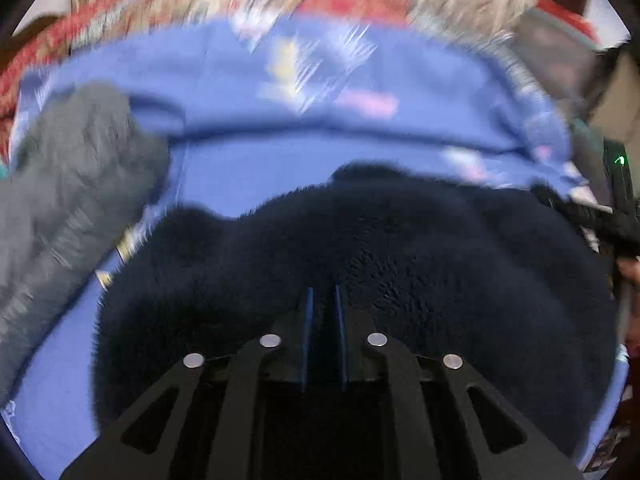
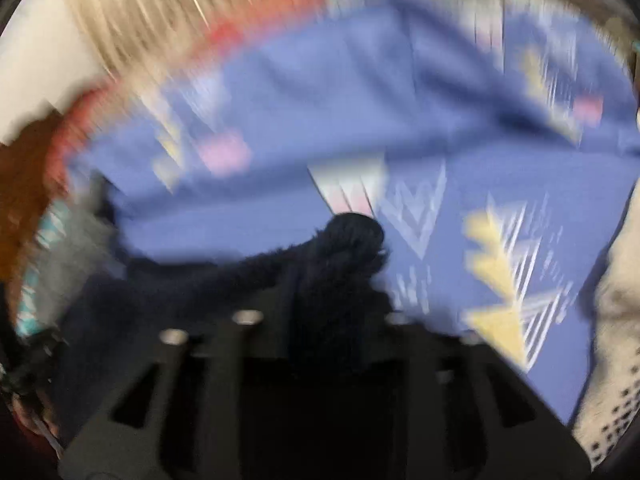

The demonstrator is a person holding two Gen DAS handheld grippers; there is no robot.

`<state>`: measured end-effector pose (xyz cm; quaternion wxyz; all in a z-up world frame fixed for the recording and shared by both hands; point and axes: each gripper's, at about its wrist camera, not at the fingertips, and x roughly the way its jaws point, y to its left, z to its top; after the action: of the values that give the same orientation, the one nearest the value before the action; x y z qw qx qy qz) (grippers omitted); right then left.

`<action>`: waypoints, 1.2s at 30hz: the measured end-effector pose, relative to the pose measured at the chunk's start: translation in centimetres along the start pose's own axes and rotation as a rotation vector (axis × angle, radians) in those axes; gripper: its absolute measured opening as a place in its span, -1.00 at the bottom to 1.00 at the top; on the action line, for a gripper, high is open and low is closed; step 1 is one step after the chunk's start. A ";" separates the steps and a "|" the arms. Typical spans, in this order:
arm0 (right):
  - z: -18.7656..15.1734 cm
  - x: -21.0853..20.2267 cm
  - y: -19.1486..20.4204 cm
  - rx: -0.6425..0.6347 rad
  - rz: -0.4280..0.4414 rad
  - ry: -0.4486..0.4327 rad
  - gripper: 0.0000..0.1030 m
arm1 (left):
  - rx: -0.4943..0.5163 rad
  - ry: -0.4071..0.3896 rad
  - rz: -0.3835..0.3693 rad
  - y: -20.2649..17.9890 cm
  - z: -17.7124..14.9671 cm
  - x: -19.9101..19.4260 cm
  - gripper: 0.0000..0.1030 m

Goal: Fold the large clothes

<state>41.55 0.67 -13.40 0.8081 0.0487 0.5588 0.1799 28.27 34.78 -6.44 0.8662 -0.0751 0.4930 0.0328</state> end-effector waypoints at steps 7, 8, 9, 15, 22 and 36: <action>-1.9 -9.9 -5.8 0.251 0.253 -0.239 0.48 | -0.017 -0.002 -0.012 1.2 0.8 1.7 -0.32; -3.2 -12.0 -6.2 0.236 0.261 -0.258 0.51 | -0.017 -0.004 -0.019 1.3 0.8 1.5 -0.32; -4.7 -13.4 -6.3 0.215 0.250 -0.267 0.51 | -0.021 -0.007 -0.026 1.3 0.8 1.2 -0.32; -15.1 -16.7 -5.1 0.135 0.249 -0.221 0.54 | 0.001 -0.032 -0.005 0.5 0.1 -0.1 -0.32; -19.7 -11.7 -9.3 0.298 0.004 -0.160 -0.96 | 0.075 -0.031 0.097 -1.2 -0.3 0.3 -0.32; -31.9 -23.7 -8.6 0.156 -0.144 -0.406 0.40 | 0.091 -0.177 -0.004 -1.5 -7.5 -14.0 -0.30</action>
<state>6.89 -19.36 -6.64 0.9086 0.1061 0.3987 0.0645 14.89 32.30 1.95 0.9090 -0.0334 0.4153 0.0151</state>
